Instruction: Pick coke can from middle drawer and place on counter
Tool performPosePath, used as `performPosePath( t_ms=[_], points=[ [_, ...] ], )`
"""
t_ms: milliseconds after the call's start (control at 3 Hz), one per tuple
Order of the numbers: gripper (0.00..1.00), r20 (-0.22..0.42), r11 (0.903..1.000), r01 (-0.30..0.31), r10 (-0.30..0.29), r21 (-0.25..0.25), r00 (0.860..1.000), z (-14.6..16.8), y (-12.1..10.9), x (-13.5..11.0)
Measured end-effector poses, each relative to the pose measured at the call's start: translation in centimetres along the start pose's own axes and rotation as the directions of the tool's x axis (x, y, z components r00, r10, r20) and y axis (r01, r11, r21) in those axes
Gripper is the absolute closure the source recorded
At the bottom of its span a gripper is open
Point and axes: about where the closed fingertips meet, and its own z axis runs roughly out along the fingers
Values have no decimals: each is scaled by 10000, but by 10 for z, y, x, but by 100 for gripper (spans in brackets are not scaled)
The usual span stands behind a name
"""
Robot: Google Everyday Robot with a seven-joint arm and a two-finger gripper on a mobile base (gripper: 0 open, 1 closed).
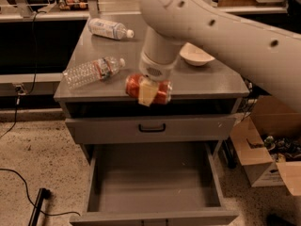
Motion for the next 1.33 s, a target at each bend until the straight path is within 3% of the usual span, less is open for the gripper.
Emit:
performPosePath(
  t_ms=[333, 667, 1000, 1333],
  points=[
    [100, -83, 9914, -961, 972, 889, 9952, -5, -31, -35],
    [100, -81, 9915, -948, 959, 891, 9954, -5, -31, -35],
    [100, 439, 9847, -1359, 1319, 1092, 9903, -11, -31, -33],
    [100, 1684, 9536, -2751, 2533, 1220, 9526, -22, -46, -19]
  ],
)
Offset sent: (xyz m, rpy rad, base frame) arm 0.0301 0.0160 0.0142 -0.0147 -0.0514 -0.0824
